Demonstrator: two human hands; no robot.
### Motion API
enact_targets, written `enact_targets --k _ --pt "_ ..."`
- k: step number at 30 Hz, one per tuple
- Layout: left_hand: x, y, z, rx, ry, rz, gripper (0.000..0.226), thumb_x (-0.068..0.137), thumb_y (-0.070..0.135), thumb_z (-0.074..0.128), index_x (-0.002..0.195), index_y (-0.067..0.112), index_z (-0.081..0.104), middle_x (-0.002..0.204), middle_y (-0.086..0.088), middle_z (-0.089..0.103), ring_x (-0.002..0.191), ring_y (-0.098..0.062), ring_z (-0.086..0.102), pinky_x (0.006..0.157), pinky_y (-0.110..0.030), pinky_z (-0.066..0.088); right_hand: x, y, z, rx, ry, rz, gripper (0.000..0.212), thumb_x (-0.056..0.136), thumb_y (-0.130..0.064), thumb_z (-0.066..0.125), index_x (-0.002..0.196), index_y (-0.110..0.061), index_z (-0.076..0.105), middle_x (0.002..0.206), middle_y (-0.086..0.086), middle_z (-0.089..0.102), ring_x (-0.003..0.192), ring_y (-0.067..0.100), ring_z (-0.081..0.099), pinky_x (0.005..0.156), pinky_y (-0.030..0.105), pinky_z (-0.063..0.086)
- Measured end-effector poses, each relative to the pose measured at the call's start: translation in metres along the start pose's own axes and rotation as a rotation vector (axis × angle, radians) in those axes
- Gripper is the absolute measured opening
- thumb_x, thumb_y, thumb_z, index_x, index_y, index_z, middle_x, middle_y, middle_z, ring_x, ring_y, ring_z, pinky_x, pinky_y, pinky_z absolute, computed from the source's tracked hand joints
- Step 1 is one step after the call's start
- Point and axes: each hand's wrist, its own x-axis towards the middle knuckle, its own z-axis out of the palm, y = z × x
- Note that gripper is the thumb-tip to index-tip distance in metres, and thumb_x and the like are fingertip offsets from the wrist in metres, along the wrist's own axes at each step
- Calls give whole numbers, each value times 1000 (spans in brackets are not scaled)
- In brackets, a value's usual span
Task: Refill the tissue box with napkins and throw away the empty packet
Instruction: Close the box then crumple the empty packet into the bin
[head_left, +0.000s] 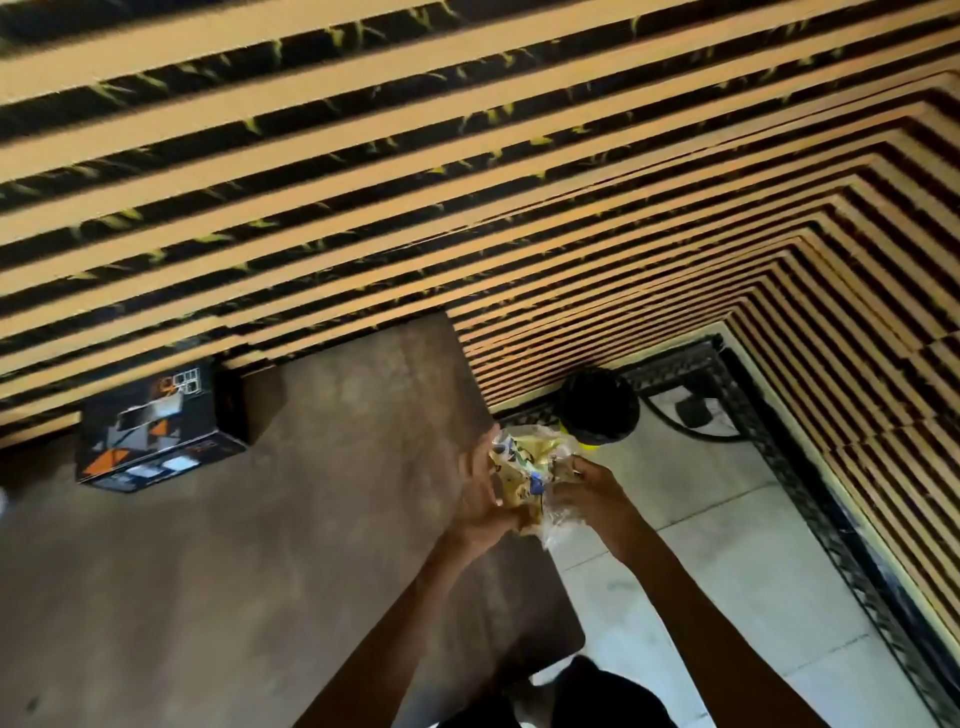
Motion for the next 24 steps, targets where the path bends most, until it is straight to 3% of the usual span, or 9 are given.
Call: enact_targets --k 2,5,8,10,13,16,19,21,24 --pt "18 4 17 10 -189 1 110 50 28 95 143 34 36 137 1 45 121 -18 55 97 -30 51 4 -8 -29 -19 -36 11 14 81 -1 72 93 -9 70 91 21 70 77 28 70 67 26 58" --pt "52 22 56 79 -333 -54 79 58 20 89 128 37 56 127 3 58 103 -16 67 84 -37 59 19 2 -77 50 -83 39 51 72 -12 76 117 3 60 104 29 68 90 35 70 78 36 56" --pt "93 23 95 161 -246 -38 59 59 13 87 114 17 68 107 1 70 85 -13 71 70 -20 57 38 5 -115 205 -5 69 47 83 2 70 118 -18 45 111 15 61 91 26 68 63 28 57" --pt "135 14 133 194 -140 -74 45 60 12 86 102 16 73 87 6 70 72 -9 68 60 -11 50 71 9 -158 166 -10 18 69 81 6 72 126 -32 37 124 5 53 108 24 65 71 31 59" --pt "208 -13 192 163 -94 -186 35 60 12 84 92 22 74 76 11 71 66 -9 67 56 -14 49 143 21 -223 -147 -43 -88 96 65 -14 89 142 -32 34 138 -4 50 117 7 63 86 20 55" --pt "275 -56 240 92 -125 -307 43 60 27 85 99 32 67 86 10 72 80 -13 70 65 -20 54 221 35 -262 -350 8 -109 68 76 -15 81 137 -24 52 124 -2 65 99 4 67 82 6 51" --pt "338 -125 281 63 -68 -393 73 59 36 87 123 29 51 105 8 67 93 -10 66 77 -19 55 314 72 -281 -461 151 -156 60 74 -44 77 124 -17 62 105 -3 73 83 13 72 76 22 59" --pt "375 -173 301 64 112 -400 60 74 15 81 126 18 51 108 4 64 91 -11 64 71 -11 52 379 101 -285 -622 246 -153 64 77 -48 72 129 -12 58 111 8 74 98 29 70 81 37 58" --pt "420 -244 316 184 280 -403 35 84 12 70 117 9 61 108 -3 67 94 -16 65 71 -8 46 478 145 -281 -762 353 -107 68 85 -38 69 140 -5 45 129 20 61 117 40 56 93 45 50"
